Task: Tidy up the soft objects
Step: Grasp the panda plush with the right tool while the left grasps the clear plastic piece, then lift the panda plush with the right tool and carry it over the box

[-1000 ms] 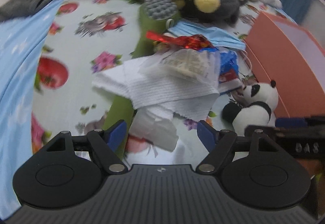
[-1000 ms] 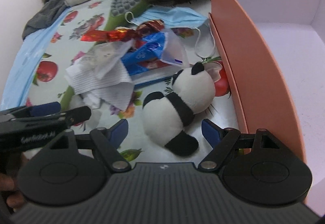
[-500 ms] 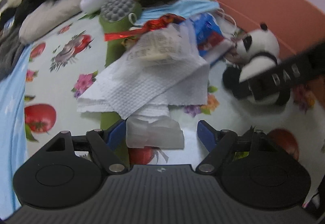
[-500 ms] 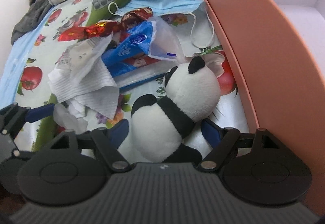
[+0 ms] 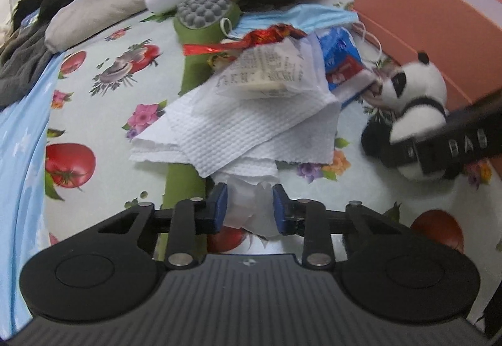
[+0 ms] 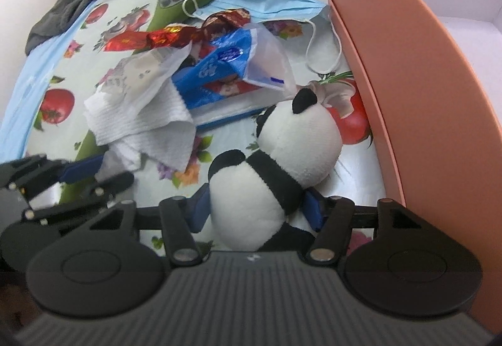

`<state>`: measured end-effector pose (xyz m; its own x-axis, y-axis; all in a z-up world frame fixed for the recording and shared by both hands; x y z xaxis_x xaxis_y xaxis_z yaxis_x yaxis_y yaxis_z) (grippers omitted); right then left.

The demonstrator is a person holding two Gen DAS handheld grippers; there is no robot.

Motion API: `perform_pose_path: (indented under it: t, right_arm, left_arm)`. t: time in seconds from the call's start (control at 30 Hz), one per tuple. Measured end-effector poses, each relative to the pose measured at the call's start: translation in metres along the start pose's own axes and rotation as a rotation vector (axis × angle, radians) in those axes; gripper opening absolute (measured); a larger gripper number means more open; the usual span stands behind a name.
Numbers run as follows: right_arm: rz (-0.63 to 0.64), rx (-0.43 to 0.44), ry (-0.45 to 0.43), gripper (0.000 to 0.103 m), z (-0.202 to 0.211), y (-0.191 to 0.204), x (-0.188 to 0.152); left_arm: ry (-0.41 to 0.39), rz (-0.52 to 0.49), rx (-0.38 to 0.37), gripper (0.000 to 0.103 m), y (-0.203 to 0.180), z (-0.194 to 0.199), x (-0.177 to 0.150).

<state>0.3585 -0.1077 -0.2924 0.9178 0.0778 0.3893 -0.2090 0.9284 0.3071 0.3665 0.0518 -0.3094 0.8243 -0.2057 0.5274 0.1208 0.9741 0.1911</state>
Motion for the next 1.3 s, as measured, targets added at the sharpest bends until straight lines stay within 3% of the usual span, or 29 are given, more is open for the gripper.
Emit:
perform_pose_path:
  t: [0.3,0.57,0.93,1.0,1.13,1.3]
  right_arm:
    - [0.017,0.017,0.021,0.062,0.011,0.01,-0.019]
    - [0.047,0.038,0.013,0.063,0.03,0.021,-0.031]
    - [0.114,0.045,-0.064,0.063,0.085,0.038,-0.054]
    - [0.133,0.039,-0.086,0.063,0.099,0.041,-0.06]
    - [0.136,0.042,-0.119,0.063,0.123,0.045,-0.074]
    - [0.132,0.046,-0.144,0.063,0.143,0.05,-0.097]
  left_arm:
    - [-0.013,0.157,-0.004,0.019,0.011,0.021,-0.006]
    - [-0.018,0.28,-0.021,0.016,0.013,0.051,-0.017]
    - [-0.076,0.372,-0.064,0.016,0.005,0.118,-0.031]
    - [-0.099,0.376,-0.06,0.002,0.003,0.134,-0.033]
    - [-0.145,0.389,-0.065,0.001,0.001,0.165,-0.035]
    - [-0.148,0.394,-0.063,0.0,-0.005,0.177,-0.051]
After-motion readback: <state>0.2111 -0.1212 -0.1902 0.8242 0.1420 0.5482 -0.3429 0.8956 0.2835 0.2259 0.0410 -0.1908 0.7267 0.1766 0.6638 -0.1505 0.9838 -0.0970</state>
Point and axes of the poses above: each gripper's, at about its wrist camera, not at the fingertips, and z roughly against the way its jaws point, y to its left, x to its top, the point moved 8 cm from there along -z, roughly the way its jaws point, and after that the axes turned 5 degrees about x, right-handed, at the moved point
